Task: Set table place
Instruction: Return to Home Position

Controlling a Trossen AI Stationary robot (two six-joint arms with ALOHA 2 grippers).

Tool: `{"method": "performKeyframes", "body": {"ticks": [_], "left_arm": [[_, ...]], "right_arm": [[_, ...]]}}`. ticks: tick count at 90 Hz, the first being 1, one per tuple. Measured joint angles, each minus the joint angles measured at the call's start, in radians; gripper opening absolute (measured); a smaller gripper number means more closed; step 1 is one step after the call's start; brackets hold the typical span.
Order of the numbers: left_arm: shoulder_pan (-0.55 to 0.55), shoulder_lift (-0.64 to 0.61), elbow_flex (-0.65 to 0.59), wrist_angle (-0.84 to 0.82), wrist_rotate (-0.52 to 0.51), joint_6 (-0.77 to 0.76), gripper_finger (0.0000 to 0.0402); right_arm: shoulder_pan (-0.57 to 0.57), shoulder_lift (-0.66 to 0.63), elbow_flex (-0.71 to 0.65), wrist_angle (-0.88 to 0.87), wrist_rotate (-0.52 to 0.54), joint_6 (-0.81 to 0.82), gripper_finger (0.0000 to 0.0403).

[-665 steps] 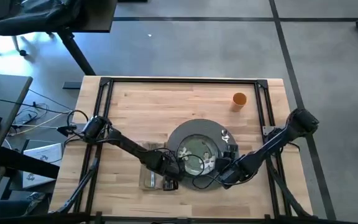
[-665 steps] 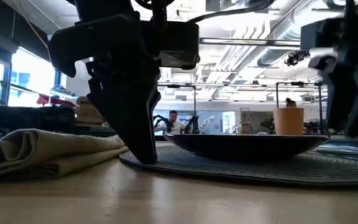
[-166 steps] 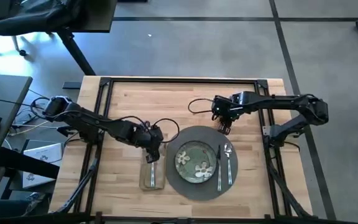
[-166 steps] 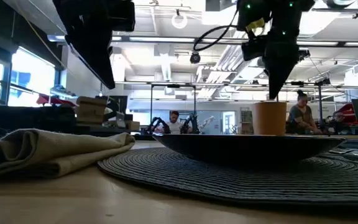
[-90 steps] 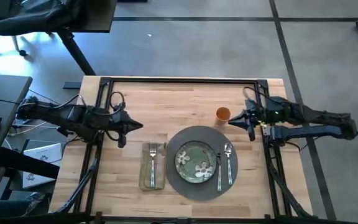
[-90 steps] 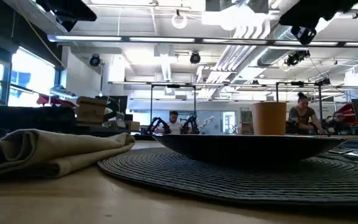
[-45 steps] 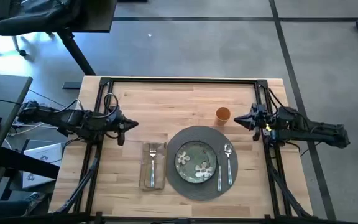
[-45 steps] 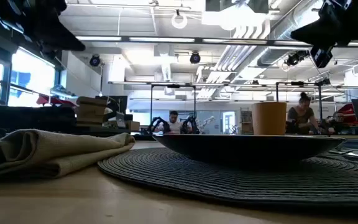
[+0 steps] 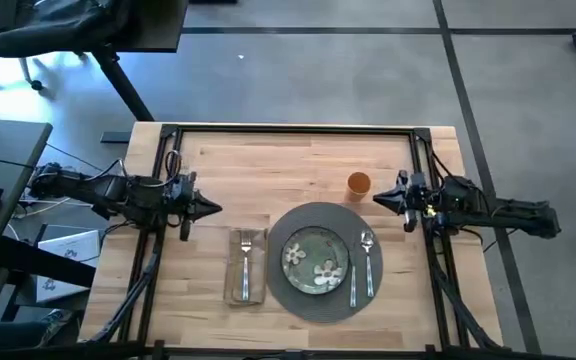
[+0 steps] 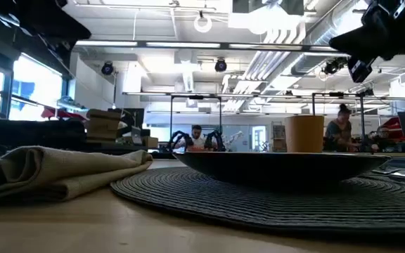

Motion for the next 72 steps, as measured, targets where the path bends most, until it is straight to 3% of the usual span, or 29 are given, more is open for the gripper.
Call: {"method": "performKeyframes", "body": {"ticks": [20, 40, 72], "left_arm": [[-0.001, -0.075, -0.015, 0.035, 0.111, 0.031, 0.0], [0.0, -0.173, -0.208, 0.295, 0.122, 0.042, 0.0], [0.0, -0.441, -0.373, 0.312, 0.09, 0.03, 0.0]], "right_arm": [[-0.001, -0.062, -0.114, 0.148, -0.027, 0.016, 0.0], [-0.001, -0.123, -0.149, 0.164, -0.023, 0.016, 0.0], [-0.001, -0.162, -0.167, 0.179, -0.024, -0.002, 0.0]]}}
